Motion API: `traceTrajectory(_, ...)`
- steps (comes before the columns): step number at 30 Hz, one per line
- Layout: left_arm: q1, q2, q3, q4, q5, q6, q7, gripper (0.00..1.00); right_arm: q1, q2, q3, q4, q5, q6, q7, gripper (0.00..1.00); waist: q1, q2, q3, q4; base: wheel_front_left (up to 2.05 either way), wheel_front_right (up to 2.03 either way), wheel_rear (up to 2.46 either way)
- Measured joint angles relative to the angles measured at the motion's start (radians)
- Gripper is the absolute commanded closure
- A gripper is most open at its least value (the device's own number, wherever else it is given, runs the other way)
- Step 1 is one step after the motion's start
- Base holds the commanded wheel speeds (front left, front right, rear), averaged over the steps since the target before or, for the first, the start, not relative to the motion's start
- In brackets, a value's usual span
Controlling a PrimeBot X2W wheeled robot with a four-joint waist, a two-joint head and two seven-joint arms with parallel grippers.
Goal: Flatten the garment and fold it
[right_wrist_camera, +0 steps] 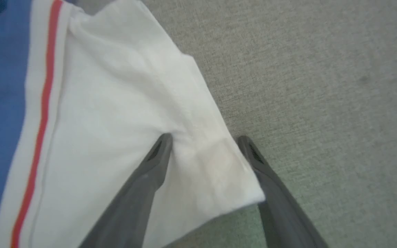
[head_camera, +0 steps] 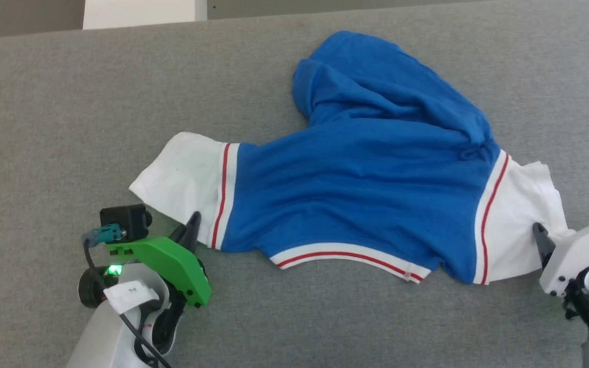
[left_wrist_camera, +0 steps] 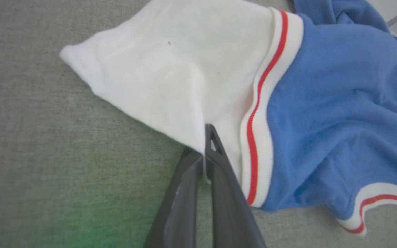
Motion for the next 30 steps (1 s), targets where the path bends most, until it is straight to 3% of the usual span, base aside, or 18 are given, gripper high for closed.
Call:
traceTrajectory(1, 0.0, 0.001, -0.002, -0.002, 0.0, 0.0, 0.001, 1.0, -0.007, -0.004, 0.004, 0.002, -0.001, 0.0, 0.015, 0.0, 0.0, 0.0, 0.004, 0.003, 0.0, 0.0, 0.0)
traceTrajectory(2, 0.0, 0.001, -0.006, -0.005, 0.0, 0.0, 0.002, 1.0, -0.015, -0.01, 0.008, 0.005, 0.0, 0.0, 0.035, 0.27, 0.0, 0.0, 0.008, 0.007, 0.0, 0.0, 0.0)
traceTrajectory(3, 0.0, 0.001, -0.009, -0.008, 0.002, 0.0, 0.002, 1.0, -0.017, -0.016, 0.016, 0.004, -0.002, -0.001, 0.047, 0.76, 0.0, 0.0, 0.012, 0.01, 0.0, 0.0, 0.0)
traceTrajectory(4, 0.0, 0.002, -0.011, -0.009, 0.005, 0.0, 0.004, 1.0, -0.019, -0.023, 0.024, 0.002, -0.001, -0.002, 0.053, 1.0, 0.0, 0.0, 0.014, 0.013, 0.0, 0.0, 0.0)
traceTrajectory(15, 0.017, -0.006, -0.03, 0.0, 0.006, -0.005, -0.003, 1.0, 0.02, 0.001, 0.063, -0.081, 0.026, -0.008, 0.115, 1.0, 0.0, 0.0001, -0.039, 0.011, 0.0, 0.0, 0.0)
traceTrajectory(19, 0.003, -0.019, -0.01, -0.035, -0.037, -0.023, -0.019, 1.0, 0.021, 0.021, 0.082, -0.161, 0.11, -0.007, 0.162, 1.0, 0.0, 0.0, -0.078, 0.008, 0.0, 0.0, 0.0)
traceTrajectory(26, -0.187, 0.018, 0.07, -0.14, -0.106, -0.05, 0.008, 1.0, -0.156, 0.022, 0.109, -0.36, 0.287, -0.007, 0.323, 1.0, 0.0, 0.0001, -0.153, 0.004, 0.0, 0.0, 0.0)
traceTrajectory(30, -0.322, 0.066, 0.094, -0.186, -0.102, -0.053, 0.049, 1.0, -0.29, 0.022, 0.079, -0.416, 0.347, -0.007, 0.398, 1.0, 0.0001, 0.0, -0.197, 0.007, 0.0, 0.0, 0.0)
